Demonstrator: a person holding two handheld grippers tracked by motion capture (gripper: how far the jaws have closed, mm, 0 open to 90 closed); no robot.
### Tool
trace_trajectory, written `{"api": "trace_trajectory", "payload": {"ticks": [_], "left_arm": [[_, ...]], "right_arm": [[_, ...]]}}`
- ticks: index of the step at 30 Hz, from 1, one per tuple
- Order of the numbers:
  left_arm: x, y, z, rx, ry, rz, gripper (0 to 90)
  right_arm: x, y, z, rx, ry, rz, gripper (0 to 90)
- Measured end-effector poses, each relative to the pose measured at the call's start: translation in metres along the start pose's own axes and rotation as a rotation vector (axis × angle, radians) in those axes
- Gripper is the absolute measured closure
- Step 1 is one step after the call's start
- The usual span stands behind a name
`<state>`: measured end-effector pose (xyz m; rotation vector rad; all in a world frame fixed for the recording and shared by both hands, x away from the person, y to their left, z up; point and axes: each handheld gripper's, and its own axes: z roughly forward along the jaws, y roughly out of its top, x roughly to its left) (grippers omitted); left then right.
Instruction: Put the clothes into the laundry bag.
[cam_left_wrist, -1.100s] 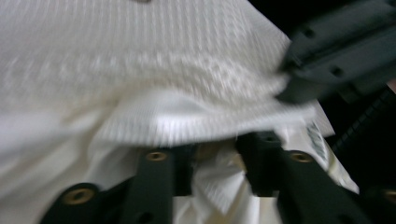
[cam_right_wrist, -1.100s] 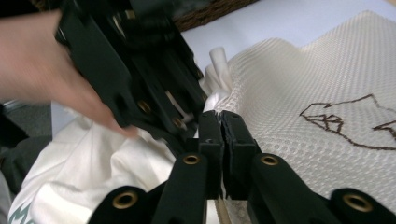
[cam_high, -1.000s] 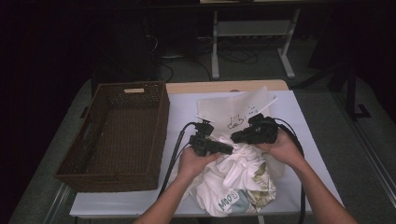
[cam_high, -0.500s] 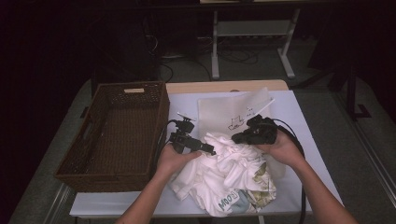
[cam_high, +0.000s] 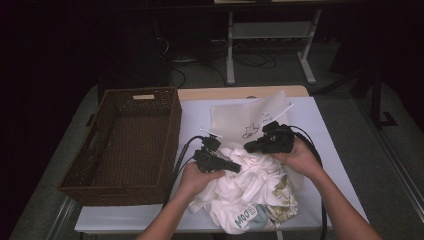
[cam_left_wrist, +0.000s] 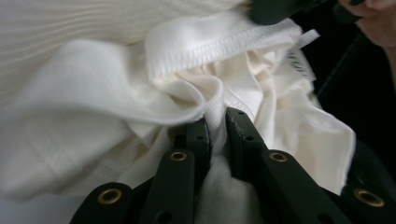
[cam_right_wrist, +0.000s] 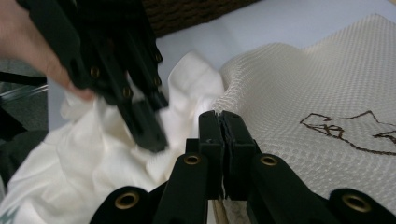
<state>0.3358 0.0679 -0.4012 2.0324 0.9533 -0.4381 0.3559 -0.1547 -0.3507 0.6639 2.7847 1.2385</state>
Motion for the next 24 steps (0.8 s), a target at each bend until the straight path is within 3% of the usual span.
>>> {"api": "trace_trajectory", "payload": {"ticks": [2,4,7,10,13,16,21,24], "left_arm": [[-0.006,0.002,0.005,-0.015,-0.025,0.009,80.2],[-0.008,0.006,0.010,-0.027,-0.006,0.021,80.2],[0.004,0.010,0.018,-0.087,0.041,-0.025,79.7],[0.013,0.010,0.021,-0.120,0.041,-0.073,77.1],[0.010,0.007,0.016,-0.112,0.053,-0.056,63.0],[0.003,0.004,0.005,-0.070,0.074,-0.020,45.9],[0.004,-0.005,-0.019,-0.048,0.086,0.000,39.3],[0.012,-0.009,-0.014,-0.040,0.074,-0.040,37.7]], "right_arm": [[0.004,0.003,0.000,-0.014,0.028,-0.009,87.7],[0.009,0.006,-0.003,-0.032,0.055,-0.012,87.8],[0.012,0.010,-0.008,-0.078,0.084,-0.002,87.9],[0.011,0.007,-0.007,-0.048,0.050,0.006,87.8],[0.005,-0.002,-0.005,-0.024,0.023,0.017,87.8],[0.001,-0.006,-0.005,-0.022,0.008,0.024,87.8],[0.000,-0.008,-0.007,-0.023,-0.008,0.026,87.7],[0.002,-0.006,-0.005,-0.018,-0.010,0.015,87.7]]}}
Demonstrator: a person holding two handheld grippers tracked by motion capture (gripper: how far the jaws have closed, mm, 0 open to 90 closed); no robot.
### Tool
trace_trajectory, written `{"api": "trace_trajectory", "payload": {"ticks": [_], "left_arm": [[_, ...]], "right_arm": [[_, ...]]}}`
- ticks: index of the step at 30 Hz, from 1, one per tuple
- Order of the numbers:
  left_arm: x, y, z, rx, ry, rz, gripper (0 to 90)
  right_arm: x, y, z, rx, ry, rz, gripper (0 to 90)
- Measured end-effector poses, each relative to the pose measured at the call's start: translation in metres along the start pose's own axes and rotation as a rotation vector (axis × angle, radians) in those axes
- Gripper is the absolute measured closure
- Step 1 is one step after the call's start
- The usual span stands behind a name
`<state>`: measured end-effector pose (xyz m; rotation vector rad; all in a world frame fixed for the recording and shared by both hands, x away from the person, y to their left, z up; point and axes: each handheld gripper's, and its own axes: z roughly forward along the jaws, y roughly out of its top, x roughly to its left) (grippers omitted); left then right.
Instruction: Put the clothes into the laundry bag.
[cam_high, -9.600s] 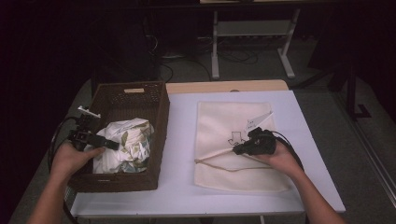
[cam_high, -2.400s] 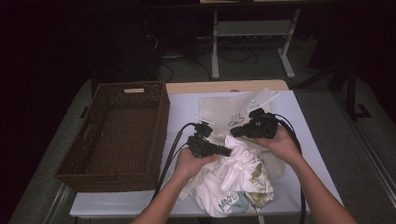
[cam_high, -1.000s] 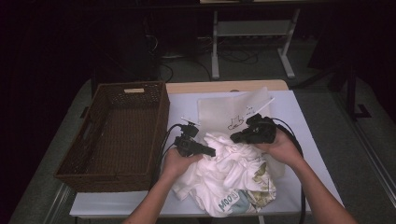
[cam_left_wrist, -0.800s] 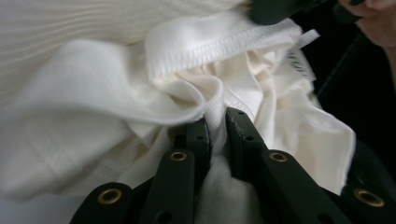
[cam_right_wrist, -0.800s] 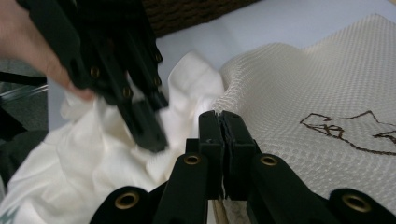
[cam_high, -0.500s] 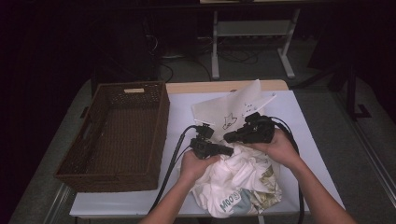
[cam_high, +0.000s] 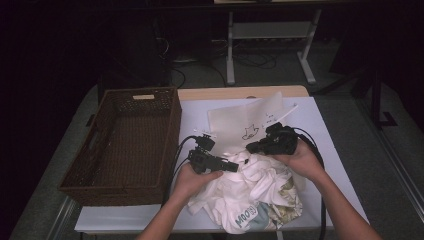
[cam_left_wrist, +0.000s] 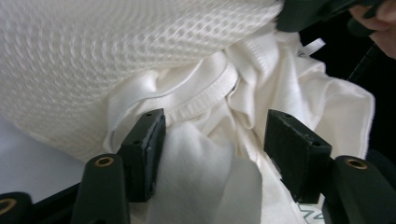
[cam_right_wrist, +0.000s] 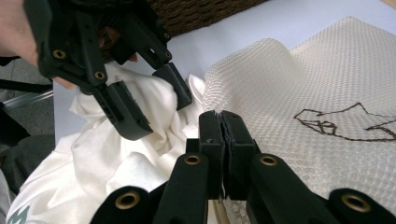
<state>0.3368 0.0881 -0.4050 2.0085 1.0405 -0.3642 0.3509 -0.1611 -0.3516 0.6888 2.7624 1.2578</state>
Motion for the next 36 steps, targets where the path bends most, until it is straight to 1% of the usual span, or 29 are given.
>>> {"api": "trace_trajectory", "payload": {"ticks": [1,2,3,4,5,6,7,8,10,12,13,14,15,16,17,18,19,21,22,24,25,26,28,30,32,34,35,36], "left_arm": [[0.001,-0.001,0.005,0.003,-0.007,-0.011,36.7],[0.002,-0.001,0.010,0.006,-0.008,-0.014,36.1],[0.002,-0.001,0.014,0.010,-0.001,-0.008,40.1],[0.001,0.000,0.019,0.006,0.014,0.006,47.9],[0.001,0.000,0.022,0.000,0.016,0.004,51.8],[0.002,0.001,0.025,-0.013,0.014,0.003,61.9],[0.002,0.002,0.027,-0.023,0.007,0.002,72.1],[0.002,0.003,0.028,-0.043,-0.016,-0.013,76.5],[-0.003,0.006,0.029,-0.061,-0.036,-0.009,80.1],[-0.012,0.012,0.027,-0.090,-0.085,0.003,80.8],[-0.016,0.014,0.026,-0.099,-0.079,0.012,80.9],[-0.018,0.016,0.026,-0.099,-0.059,0.025,80.9],[-0.017,0.017,0.027,-0.101,-0.042,0.027,80.8],[-0.015,0.018,0.028,-0.105,-0.021,0.018,80.6],[-0.011,0.019,0.030,-0.106,-0.009,0.005,80.1],[-0.007,0.019,0.032,-0.102,-0.008,-0.008,79.0],[-0.006,0.018,0.032,-0.101,-0.004,-0.013,76.9],[-0.007,0.014,0.030,-0.092,0.009,0.003,68.3],[-0.008,0.013,0.028,-0.083,0.007,0.003,62.6],[-0.011,0.011,0.022,-0.065,0.013,0.017,50.8],[-0.013,0.009,0.017,-0.055,0.031,0.038,47.6],[-0.014,0.007,0.012,-0.049,0.041,0.053,46.6],[-0.014,0.005,0.005,-0.037,0.041,0.052,43.8],[-0.012,0.001,-0.004,-0.030,0.037,0.048,40.7],[-0.009,-0.002,-0.008,-0.015,0.025,0.042,37.4],[-0.008,-0.006,-0.011,0.002,0.013,0.042,34.3],[-0.007,-0.008,-0.011,0.010,0.010,0.044,34.0],[-0.006,-0.009,-0.009,0.019,0.002,0.035,33.7]], "right_arm": [[0.001,0.001,0.001,0.003,0.001,0.001,87.7],[0.001,0.001,0.002,0.003,0.002,-0.005,87.8],[0.002,0.001,0.003,0.004,0.004,-0.007,87.8],[0.002,0.002,0.004,0.004,0.006,-0.006,87.8],[0.002,0.002,0.004,0.004,0.008,-0.005,87.7],[0.002,0.002,0.004,0.004,0.008,-0.007,87.7],[0.002,0.003,0.005,0.002,0.010,-0.006,87.7],[0.001,0.003,0.004,-0.002,0.013,-0.004,87.7],[0.001,0.004,0.003,-0.006,0.016,-0.003,87.7],[0.001,0.004,0.003,-0.011,0.020,-0.005,87.8],[0.002,0.005,0.002,-0.016,0.029,-0.007,87.8],[0.002,0.005,0.000,-0.027,0.045,0.000,87.8],[0.003,0.005,-0.002,-0.042,0.057,0.003,87.9],[0.003,0.005,-0.004,-0.052,0.060,0.003,87.9],[0.004,0.006,-0.006,-0.062,0.061,0.003,87.8],[0.003,0.005,-0.007,-0.064,0.054,0.007,87.8],[0.003,0.004,-0.007,-0.051,0.040,0.005,87.8],[0.001,0.000,-0.004,-0.016,0.020,0.006,87.6],[0.000,-0.002,-0.001,0.002,0.013,0.003,86.9],[0.001,-0.005,0.002,0.017,0.007,0.003,84.1],[0.001,-0.005,0.003,0.017,0.005,-0.005,81.3],[0.002,-0.006,0.004,0.023,-0.006,-0.013,76.7],[0.003,-0.007,0.004,0.040,-0.022,-0.031,71.6],[0.003,-0.008,0.003,0.048,-0.028,-0.035,66.6],[0.002,-0.010,0.003,0.063,-0.041,-0.045,65.5],[0.002,-0.012,0.003,0.082,-0.051,-0.046,67.2],[0.002,-0.012,0.004,0.088,-0.052,-0.052,69.6],[0.002,-0.013,0.004,0.094,-0.051,-0.057,73.4]]}}
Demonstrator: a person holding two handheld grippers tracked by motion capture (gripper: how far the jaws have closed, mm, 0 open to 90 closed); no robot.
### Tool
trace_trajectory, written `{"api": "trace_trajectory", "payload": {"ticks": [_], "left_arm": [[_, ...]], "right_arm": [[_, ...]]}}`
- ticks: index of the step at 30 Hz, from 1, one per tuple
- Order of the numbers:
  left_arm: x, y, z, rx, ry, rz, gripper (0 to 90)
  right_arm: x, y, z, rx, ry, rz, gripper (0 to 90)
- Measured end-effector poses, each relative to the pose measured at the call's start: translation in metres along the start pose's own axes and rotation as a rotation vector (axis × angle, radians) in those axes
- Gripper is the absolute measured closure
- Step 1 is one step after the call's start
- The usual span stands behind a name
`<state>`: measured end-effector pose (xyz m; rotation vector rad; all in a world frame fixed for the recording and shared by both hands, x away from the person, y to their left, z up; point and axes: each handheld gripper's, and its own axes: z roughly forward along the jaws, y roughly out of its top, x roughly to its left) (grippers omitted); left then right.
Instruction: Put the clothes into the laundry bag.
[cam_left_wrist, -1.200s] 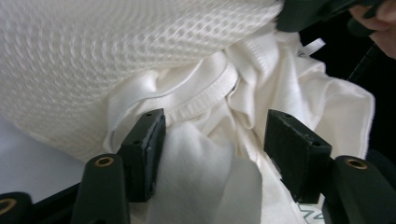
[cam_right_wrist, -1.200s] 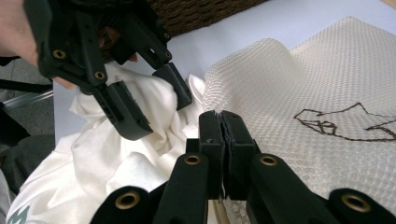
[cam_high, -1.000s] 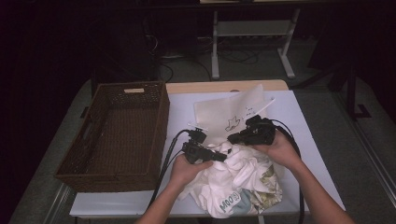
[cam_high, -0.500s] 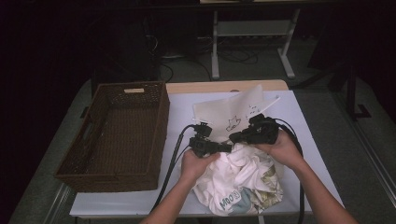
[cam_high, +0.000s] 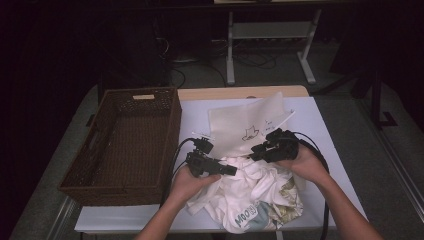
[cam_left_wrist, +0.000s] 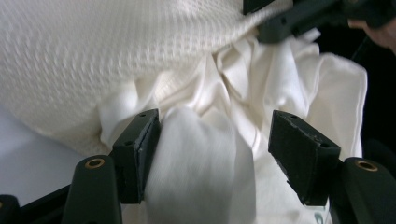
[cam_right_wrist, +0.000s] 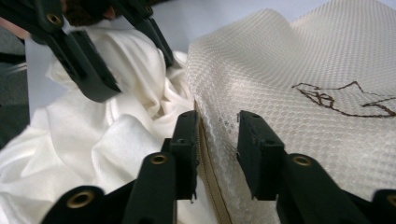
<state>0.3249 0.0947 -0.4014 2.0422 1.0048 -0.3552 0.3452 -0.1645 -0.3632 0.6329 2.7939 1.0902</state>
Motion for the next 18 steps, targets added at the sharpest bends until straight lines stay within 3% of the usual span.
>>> {"api": "trace_trajectory", "payload": {"ticks": [2,5,8,10,15,18], "left_arm": [[0.002,-0.002,0.008,0.024,-0.012,-0.018,33.8],[0.003,-0.004,0.026,0.060,-0.028,-0.031,38.7],[-0.002,-0.004,0.045,0.057,-0.007,0.002,66.8],[-0.005,-0.001,0.047,0.022,-0.027,-0.004,75.7],[-0.015,0.016,0.029,-0.150,-0.116,-0.046,79.0],[-0.018,0.022,0.027,-0.181,-0.067,-0.026,79.2]], "right_arm": [[0.001,0.001,0.002,0.015,0.002,-0.009,83.1],[0.003,0.003,0.005,0.028,-0.004,-0.029,86.7],[0.004,0.004,0.005,0.023,0.017,-0.028,87.2],[0.004,0.005,0.003,0.006,0.045,-0.023,87.3],[0.008,0.011,-0.007,-0.045,0.073,-0.023,87.4],[0.008,0.016,-0.017,-0.092,0.088,-0.015,87.5]]}}
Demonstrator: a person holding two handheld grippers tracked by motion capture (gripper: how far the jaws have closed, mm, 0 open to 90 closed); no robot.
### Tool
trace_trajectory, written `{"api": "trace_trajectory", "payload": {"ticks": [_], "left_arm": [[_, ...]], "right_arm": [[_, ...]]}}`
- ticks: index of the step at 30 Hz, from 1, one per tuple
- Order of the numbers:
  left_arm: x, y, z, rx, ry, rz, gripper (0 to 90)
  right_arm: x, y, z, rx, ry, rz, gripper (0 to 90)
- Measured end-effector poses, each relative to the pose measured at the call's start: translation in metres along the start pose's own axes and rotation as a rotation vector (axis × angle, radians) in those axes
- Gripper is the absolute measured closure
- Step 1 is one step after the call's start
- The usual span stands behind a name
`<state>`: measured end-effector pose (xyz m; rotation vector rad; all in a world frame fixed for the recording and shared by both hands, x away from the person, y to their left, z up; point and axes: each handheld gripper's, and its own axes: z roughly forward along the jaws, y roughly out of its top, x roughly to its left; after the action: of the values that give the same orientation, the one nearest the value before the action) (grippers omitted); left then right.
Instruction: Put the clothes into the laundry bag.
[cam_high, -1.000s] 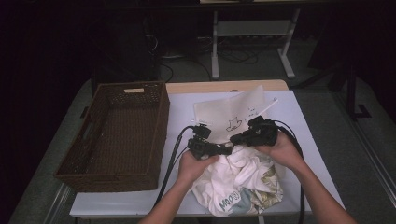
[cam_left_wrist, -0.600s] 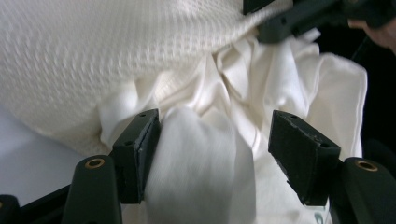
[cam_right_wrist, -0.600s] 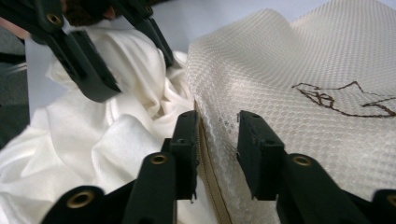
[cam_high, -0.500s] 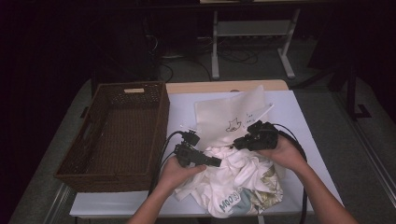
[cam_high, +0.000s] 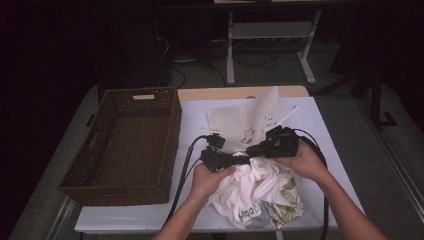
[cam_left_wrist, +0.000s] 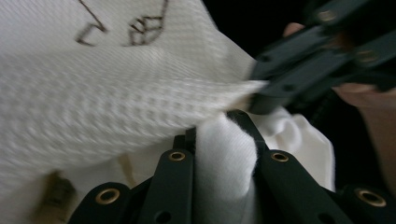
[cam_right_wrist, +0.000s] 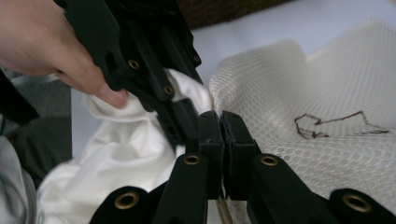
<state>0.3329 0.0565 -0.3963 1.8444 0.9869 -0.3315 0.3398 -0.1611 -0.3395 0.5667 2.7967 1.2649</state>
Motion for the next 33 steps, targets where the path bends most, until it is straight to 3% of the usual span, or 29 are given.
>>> {"api": "trace_trajectory", "payload": {"ticks": [2,3,6,9,12,14,17,19,21,24,26,29,31,33], "left_arm": [[0.007,-0.005,0.004,0.006,0.036,0.002,78.9],[0.014,-0.010,0.007,0.004,0.061,-0.017,78.6],[0.027,-0.016,0.008,0.004,0.063,-0.066,73.4],[0.024,-0.013,-0.002,0.036,0.067,-0.056,58.6],[0.012,-0.008,-0.018,0.079,0.091,0.005,42.3],[0.007,-0.007,-0.034,0.107,0.073,0.021,39.5],[0.003,-0.013,-0.054,0.125,0.082,0.050,34.8],[0.005,-0.021,-0.056,0.159,0.099,0.039,30.8],[0.011,-0.031,-0.046,0.210,0.079,0.006,28.2],[0.019,-0.040,-0.019,0.251,0.065,-0.028,35.3],[0.020,-0.041,-0.002,0.233,0.066,-0.020,50.1],[0.010,-0.038,0.008,0.150,0.033,0.002,77.9],[-0.002,-0.032,0.008,0.116,0.024,0.044,80.8],[-0.009,-0.026,0.003,0.060,-0.006,0.036,81.3]], "right_arm": [[-0.001,0.001,-0.005,-0.015,-0.008,0.016,87.5],[-0.003,0.000,-0.007,-0.017,-0.014,0.026,87.5],[-0.011,-0.008,-0.004,-0.012,-0.008,0.074,87.5],[-0.015,-0.016,0.004,0.008,-0.009,0.083,87.5],[-0.017,-0.017,0.003,-0.005,-0.014,0.087,87.5],[-0.018,-0.016,0.000,-0.008,-0.024,0.092,87.4],[-0.018,-0.015,0.000,-0.007,-0.032,0.085,87.4],[-0.018,-0.015,0.001,-0.002,-0.032,0.086,87.4],[-0.018,-0.014,0.002,0.002,-0.035,0.084,87.4],[-0.017,-0.013,0.005,0.007,-0.033,0.084,87.4],[-0.015,-0.013,0.007,0.015,-0.033,0.074,87.4],[-0.013,-0.012,0.006,0.016,-0.031,0.065,87.4],[-0.011,-0.011,0.004,0.006,-0.019,0.066,87.5],[-0.009,-0.010,0.000,-0.018,0.005,0.069,87.5]]}}
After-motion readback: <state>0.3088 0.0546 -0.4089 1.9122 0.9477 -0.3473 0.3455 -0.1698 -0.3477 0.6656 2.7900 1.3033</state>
